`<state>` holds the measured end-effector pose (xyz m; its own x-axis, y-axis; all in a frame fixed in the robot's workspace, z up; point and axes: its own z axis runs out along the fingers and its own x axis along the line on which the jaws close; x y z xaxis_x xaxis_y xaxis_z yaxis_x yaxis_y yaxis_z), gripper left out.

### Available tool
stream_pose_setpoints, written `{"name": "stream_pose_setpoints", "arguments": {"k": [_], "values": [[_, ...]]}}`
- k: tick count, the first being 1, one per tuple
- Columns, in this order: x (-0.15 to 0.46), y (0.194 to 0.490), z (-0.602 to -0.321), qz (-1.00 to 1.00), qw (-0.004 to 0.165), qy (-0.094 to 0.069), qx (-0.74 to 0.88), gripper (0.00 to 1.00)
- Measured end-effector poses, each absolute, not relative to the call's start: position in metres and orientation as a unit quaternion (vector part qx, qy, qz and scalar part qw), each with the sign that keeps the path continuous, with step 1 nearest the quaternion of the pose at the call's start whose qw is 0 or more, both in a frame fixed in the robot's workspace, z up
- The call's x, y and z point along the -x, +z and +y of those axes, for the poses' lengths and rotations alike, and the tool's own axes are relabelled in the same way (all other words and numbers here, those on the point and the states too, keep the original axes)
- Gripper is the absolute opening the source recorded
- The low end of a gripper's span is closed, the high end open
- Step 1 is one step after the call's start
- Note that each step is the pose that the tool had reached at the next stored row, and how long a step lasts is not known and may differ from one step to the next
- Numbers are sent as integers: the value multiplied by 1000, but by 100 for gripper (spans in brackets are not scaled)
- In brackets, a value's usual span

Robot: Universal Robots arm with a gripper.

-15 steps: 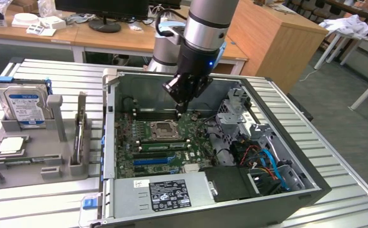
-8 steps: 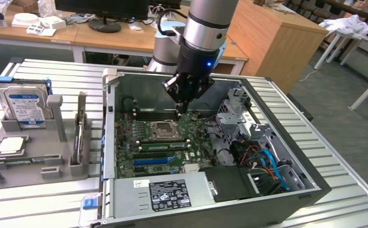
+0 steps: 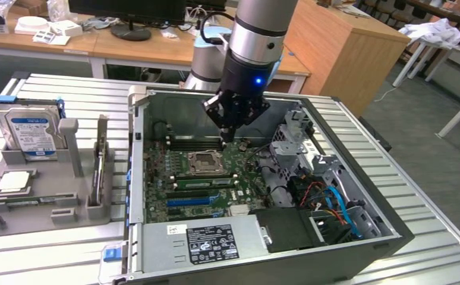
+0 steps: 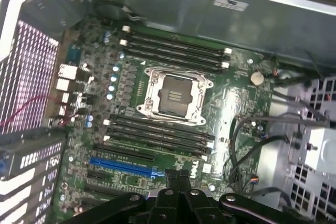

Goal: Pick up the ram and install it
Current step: 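Press down the ram until it locks into place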

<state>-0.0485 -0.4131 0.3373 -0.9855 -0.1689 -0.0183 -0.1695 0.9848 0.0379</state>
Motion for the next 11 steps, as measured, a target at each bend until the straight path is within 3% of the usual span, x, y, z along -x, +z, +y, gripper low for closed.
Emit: {"name": "stream_pose_setpoints", "arguments": {"k": [11], "values": [[49,337,-413,1000,6,19,18,11]]}}
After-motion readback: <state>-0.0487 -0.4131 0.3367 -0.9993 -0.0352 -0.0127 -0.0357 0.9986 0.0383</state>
